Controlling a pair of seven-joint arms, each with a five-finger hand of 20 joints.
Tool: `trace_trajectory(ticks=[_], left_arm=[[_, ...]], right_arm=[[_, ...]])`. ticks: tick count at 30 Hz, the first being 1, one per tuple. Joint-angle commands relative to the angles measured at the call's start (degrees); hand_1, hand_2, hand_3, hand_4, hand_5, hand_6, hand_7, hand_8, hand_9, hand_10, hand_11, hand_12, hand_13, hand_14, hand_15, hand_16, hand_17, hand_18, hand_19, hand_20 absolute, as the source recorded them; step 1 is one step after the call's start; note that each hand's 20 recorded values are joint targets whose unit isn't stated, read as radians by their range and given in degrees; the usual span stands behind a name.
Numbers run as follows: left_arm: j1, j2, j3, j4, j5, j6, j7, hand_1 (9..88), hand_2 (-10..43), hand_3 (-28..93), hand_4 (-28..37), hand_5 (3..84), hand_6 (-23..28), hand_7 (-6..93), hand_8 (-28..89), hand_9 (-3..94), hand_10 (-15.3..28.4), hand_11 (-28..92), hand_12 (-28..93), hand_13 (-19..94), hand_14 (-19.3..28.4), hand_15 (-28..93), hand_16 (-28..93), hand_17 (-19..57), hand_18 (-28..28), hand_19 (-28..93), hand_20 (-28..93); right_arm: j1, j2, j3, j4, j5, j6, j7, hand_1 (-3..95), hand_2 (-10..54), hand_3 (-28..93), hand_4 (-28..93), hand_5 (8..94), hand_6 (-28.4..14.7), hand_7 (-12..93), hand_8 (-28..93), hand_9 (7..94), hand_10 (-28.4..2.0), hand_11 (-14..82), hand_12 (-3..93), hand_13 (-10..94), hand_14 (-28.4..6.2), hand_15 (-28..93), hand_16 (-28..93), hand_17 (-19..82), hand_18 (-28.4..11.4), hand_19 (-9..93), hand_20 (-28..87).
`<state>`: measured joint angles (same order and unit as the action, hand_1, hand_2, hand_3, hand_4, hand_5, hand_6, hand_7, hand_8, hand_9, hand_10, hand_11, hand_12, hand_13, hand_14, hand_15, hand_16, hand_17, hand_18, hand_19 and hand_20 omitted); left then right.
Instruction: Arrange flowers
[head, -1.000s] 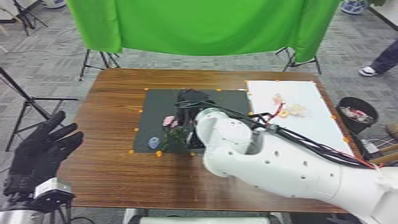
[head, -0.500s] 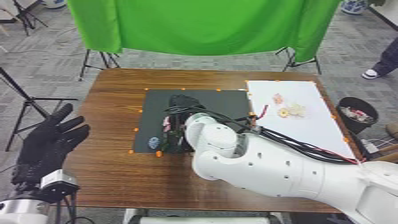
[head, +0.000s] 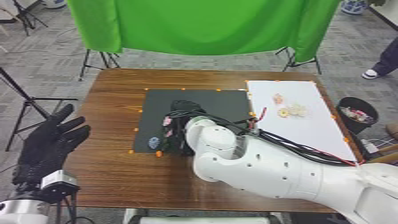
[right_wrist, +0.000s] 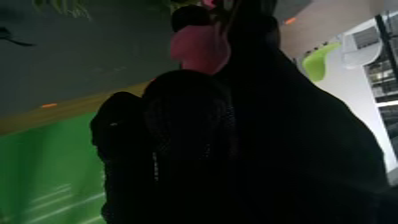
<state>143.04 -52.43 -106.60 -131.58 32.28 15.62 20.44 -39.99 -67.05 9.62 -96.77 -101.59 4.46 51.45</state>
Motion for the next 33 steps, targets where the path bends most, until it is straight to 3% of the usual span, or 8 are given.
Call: trace_trajectory(ticks=[1,4,10,13,14,21,32,33], left_arm=[[0.22,-1.41,-0.02,0.08,0.84,-1.11,-1.24,30.2,6.5,64,-19.4,36.7,9.9,8.5,-7,33.0,20.5,28,12,22,28.0,58,-12,-6.4,28.4,56,0],[1.41,0.77,0.23,-0.1,-0.92,0.29,0.6,30.2,6.5,64,-19.4,36.7,9.9,8.6,-7,33.0,20.6,28,12,22,27.9,57,-12,-6.4,28.4,56,0],[2.74,2.04,0.22,-0.37,-2.14,1.27,2.22,30.1,6.5,64,-19.3,36.8,9.9,8.6,-7,33.1,20.5,28,12,22,27.9,57,-12,-6.4,28.4,56,0],[2.68,1.2,0.16,-0.46,-1.54,0.82,1.5,30.2,6.5,64,-19.3,36.8,9.9,8.5,-7,33.0,20.5,27,12,22,28.0,58,-12,-6.4,28.4,56,0],[2.65,1.76,0.43,-0.38,-1.94,1.24,2.07,30.2,6.5,64,-19.3,36.8,9.9,8.5,-7,33.0,20.5,27,12,22,28.0,58,-12,-6.4,28.4,56,0],[1.7,-1.02,0.19,-0.47,0.1,-0.14,-0.71,30.1,6.4,64,-19.2,36.8,9.9,8.6,-7,33.1,20.6,27,12,22,28.0,58,-12,-6.4,28.4,56,0],[2.07,-0.71,0.39,-0.48,-0.29,-0.17,-0.01,30.2,6.5,64,-19.0,36.8,9.9,8.5,-7,33.0,20.6,28,12,22,28.0,58,-12,-6.4,28.4,56,0],[1.78,-1.58,0.04,-0.55,0.44,-0.75,-1.16,30.2,6.5,64,-19.0,36.8,9.9,8.5,-7,33.0,20.6,28,12,22,28.0,58,-12,-6.4,28.4,56,0]], right_arm=[[-0.28,0.6,0.88,-0.99,-0.89,-3.28,2.07,56.1,-9.5,73,-26,71.5,-0.3,22,2,86.0,-10.1,6.8,29.8,83,-2.1,70,17,56,-15.1,93,40],[-0.88,0.87,1.68,-1.79,-0.59,-5.61,2.39,53.9,-9.5,74,-25,69.0,-0.4,21,2,83.8,-11.2,9.7,27.6,83,-2.5,70,16,56,-15.5,93,40],[-1.68,1.08,3.32,-4.12,-1.15,-10.46,4.63,50.0,-9.5,75,-24,65.2,-0.6,18,-3,78.4,-13.4,15.2,22.9,81,-4.3,70,16,55,-16.7,93,38],[-1.66,1.02,3.74,-5.07,-1.27,-11.29,5.05,47.8,-9.5,77,-23,64.3,-0.8,17,-9,75.4,-15.3,19.2,18.3,80,-5.4,70,15,54,-17.0,93,37],[-1.35,1.06,3.6,-5.42,-1.49,-11.38,5.13,47.3,-9.5,77,-23,64.1,-0.9,17,-10,74.8,-15.6,19.7,17.7,80,-5.7,70,15,54,-17.1,93,37],[-0.91,0.96,3.59,-7.58,-2.99,-11.66,5.82,45.4,-9.5,76,-22,63.3,-2.0,16,-11,70.9,-17.3,20.6,16.2,78,-6.8,72,15,55,-16.9,93,35],[0.21,0.91,2.56,-6.74,-2.93,-13.21,6.7,43.4,-9.5,75,-21,63.9,-2.8,15,-10,68.3,-18.7,20.8,15.9,76,-8.1,73,15,55,-16.9,93,34],[-0.23,0.99,2.87,-6.74,-3.02,-13.07,6.89,43.4,-9.5,75,-21,63.9,-2.8,15,-10,67.9,-18.9,20.7,15.8,76,-8.3,74,14,55,-16.9,93,34]])
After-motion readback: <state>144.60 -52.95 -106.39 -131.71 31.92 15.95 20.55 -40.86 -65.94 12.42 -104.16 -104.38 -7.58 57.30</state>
